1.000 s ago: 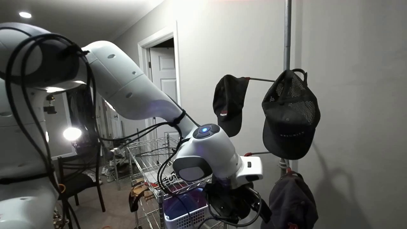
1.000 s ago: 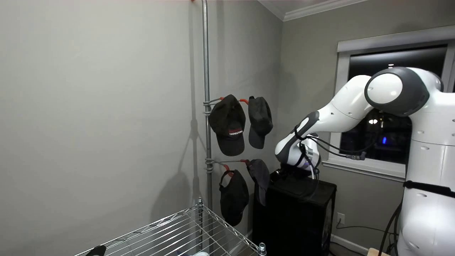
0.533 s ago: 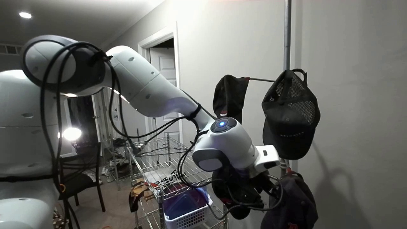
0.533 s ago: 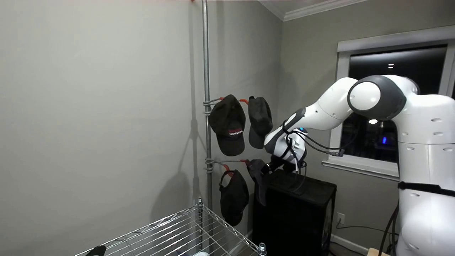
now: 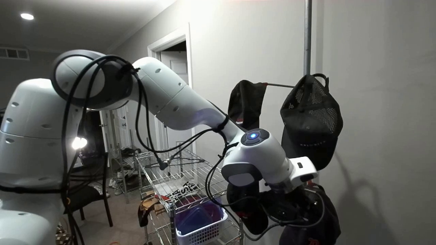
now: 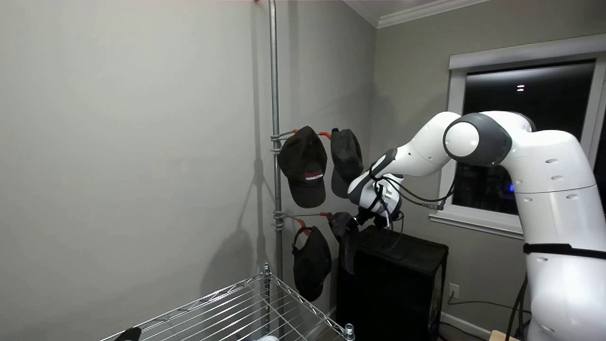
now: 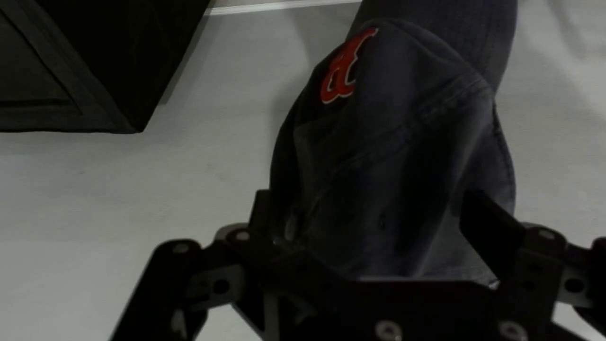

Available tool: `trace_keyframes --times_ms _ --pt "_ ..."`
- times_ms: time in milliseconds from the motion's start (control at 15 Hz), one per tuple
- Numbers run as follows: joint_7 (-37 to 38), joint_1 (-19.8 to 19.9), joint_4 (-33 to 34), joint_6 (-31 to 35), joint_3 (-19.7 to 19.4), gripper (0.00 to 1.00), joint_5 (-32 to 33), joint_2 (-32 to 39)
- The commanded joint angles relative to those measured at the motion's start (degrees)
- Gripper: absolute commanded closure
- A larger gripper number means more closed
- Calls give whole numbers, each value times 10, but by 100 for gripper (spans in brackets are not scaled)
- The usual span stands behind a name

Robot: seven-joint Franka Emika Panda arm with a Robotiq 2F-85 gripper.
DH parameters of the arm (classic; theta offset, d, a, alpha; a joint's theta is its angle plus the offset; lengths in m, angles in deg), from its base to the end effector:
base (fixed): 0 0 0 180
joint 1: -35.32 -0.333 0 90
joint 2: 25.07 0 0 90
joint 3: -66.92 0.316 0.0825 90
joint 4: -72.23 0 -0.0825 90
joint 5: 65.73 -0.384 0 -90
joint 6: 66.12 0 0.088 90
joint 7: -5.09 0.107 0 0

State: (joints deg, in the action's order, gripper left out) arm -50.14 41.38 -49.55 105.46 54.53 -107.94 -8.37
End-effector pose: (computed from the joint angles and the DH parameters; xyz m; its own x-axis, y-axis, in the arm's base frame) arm 0.5603 -0.2320 0.3321 0.8215 0.0126 0.5700 -0.0653 -0.9911 0.1161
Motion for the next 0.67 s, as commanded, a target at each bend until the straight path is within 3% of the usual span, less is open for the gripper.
trace_keyframes --times_ms 0,600 --pt "-40 21 27 -4 18 26 -12 21" --pt "-56 48 33 -6 52 86 -14 25"
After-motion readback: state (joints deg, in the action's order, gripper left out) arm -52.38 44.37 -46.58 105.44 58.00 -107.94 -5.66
